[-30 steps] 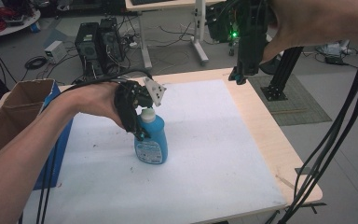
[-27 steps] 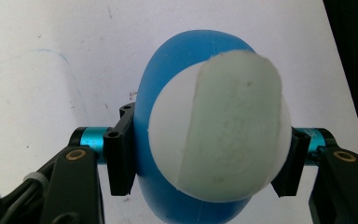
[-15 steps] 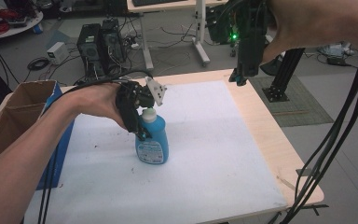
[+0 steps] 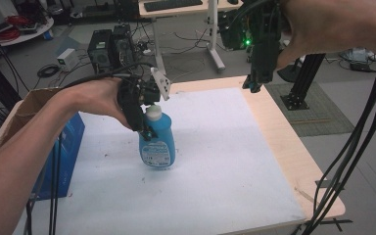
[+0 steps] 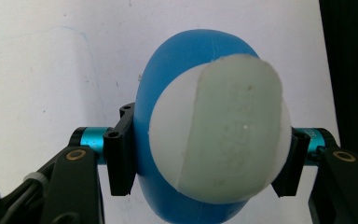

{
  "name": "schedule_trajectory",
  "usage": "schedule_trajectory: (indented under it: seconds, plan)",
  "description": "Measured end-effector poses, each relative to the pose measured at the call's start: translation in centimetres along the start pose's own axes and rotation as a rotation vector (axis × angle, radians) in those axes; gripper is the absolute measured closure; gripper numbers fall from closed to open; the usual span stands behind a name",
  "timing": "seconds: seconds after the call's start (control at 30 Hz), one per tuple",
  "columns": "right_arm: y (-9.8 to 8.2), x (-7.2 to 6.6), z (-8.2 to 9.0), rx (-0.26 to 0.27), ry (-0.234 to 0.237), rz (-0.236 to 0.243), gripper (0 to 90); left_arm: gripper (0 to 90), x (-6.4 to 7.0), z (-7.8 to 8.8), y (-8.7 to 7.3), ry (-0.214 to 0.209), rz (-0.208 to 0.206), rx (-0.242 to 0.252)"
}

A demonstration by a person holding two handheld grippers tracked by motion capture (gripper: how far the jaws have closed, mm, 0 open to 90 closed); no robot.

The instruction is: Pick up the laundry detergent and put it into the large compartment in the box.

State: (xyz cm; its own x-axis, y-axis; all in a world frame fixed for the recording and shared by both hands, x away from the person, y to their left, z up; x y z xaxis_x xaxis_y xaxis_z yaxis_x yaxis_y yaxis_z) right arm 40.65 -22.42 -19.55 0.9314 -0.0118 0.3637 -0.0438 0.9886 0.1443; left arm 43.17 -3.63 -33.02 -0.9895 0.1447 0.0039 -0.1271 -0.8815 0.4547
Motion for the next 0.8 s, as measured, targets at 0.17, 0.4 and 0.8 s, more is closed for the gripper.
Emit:
schedule_trajectory:
  seconds: [0.17, 0.4, 0.8]
  plan:
    - [-0.1, -0.1, 0.2, 0.004, -0.004, 0.001, 11.3, 38.0, 0.2, 2.5, 0.9, 0.023, 0.022, -0.022]
    - [-0.1, -0.2, 0.5, 0.006, -0.006, 0.006, 11.3, 38.0, 0.3, 6.0, 2.5, 0.057, 0.044, -0.043]
    - [0.3, -0.6, 0.7, 0.013, -0.01, 0.006, 11.3, 38.0, 1.0, 10.0, 3.3, 0.071, 0.093, -0.02]
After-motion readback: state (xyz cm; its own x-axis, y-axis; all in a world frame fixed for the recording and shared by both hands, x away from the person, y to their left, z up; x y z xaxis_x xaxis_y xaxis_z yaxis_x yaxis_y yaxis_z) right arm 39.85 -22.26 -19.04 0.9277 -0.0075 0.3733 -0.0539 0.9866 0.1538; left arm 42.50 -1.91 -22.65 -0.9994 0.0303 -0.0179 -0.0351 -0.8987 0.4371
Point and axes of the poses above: each handheld gripper's, and its own axes: z roughly backward along the jaws, y roughly out of its top, x roughly to its right, the point moved 9 cm from there along -z, roughly forward along the jaws, and after that the axes turned 11 degrees about x, right-handed, at the moved point
